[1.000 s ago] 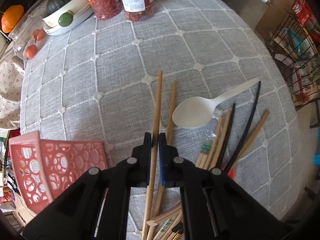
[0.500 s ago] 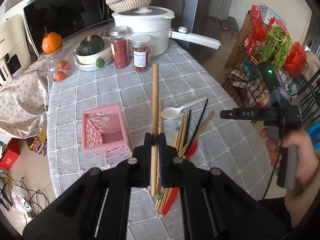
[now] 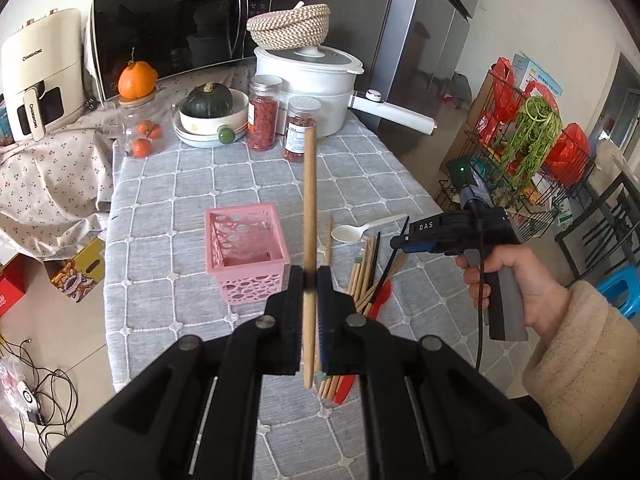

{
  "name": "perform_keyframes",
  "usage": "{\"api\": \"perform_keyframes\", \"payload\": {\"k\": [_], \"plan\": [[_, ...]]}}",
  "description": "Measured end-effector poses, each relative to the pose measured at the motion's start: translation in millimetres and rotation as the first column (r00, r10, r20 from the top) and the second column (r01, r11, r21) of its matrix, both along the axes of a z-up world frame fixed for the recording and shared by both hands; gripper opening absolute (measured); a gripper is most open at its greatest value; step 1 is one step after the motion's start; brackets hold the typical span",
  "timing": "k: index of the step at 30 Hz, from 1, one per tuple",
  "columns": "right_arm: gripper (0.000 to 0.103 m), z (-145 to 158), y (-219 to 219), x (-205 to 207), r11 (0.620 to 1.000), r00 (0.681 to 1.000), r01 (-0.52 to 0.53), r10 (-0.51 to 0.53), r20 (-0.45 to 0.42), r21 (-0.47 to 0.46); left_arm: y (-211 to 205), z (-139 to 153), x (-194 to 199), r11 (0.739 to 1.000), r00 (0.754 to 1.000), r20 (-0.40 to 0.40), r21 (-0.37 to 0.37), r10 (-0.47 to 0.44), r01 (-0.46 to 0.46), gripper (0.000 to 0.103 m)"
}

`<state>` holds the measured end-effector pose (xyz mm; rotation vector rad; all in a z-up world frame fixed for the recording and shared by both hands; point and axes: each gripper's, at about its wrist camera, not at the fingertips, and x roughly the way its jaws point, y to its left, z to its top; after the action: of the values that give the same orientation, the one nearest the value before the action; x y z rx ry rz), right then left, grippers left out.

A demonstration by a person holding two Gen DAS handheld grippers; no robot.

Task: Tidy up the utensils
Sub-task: 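Lift the wooden chopstick with the left gripper while the right gripper grasps a black chopstick, then lower the wooden chopstick into the pink basket and open left while right carries black chopstick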

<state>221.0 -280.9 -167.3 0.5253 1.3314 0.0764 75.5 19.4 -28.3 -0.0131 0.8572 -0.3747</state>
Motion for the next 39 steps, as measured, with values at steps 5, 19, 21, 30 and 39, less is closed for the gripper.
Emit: {"api": "perform_keyframes", "payload": {"k": [5,19,21,30,39], "plan": [[0.021,-12.6,10.2,7.7,0.999,0.999,0.012,-0.014,-0.045,-0.041,8.0,-3.9,-0.7,1.0,1.0,-0.009,-0.001,0.011,-0.012,0.007],[0.006,23.3,7.9,-7.6,0.999,0.998,0.041,-0.042,0.053,0.025,34.3,17.0,-11.2,0.996,0.995,0.073,-0.065,0.064,-0.059,0.007],[0.006,38.6,5.6,-14.4,0.999,0.995,0.034,-0.037,0.09,0.03,36.7,24.8,-13.1,0.994,0.992,0.101,-0.089,0.072,-0.063,0.007],[0.006,120.8,21.3,-58.8,0.999,0.946,-0.036,0.028,0.323,0.018,47.7,59.9,-26.3,0.97,0.937,0.306,-0.222,0.169,-0.102,0.007],[0.006,156.6,24.3,-83.2,0.999,0.897,-0.054,0.046,0.439,0.006,54.5,46.1,-1.6,0.927,0.871,0.363,-0.295,0.332,-0.23,0.007]]}}
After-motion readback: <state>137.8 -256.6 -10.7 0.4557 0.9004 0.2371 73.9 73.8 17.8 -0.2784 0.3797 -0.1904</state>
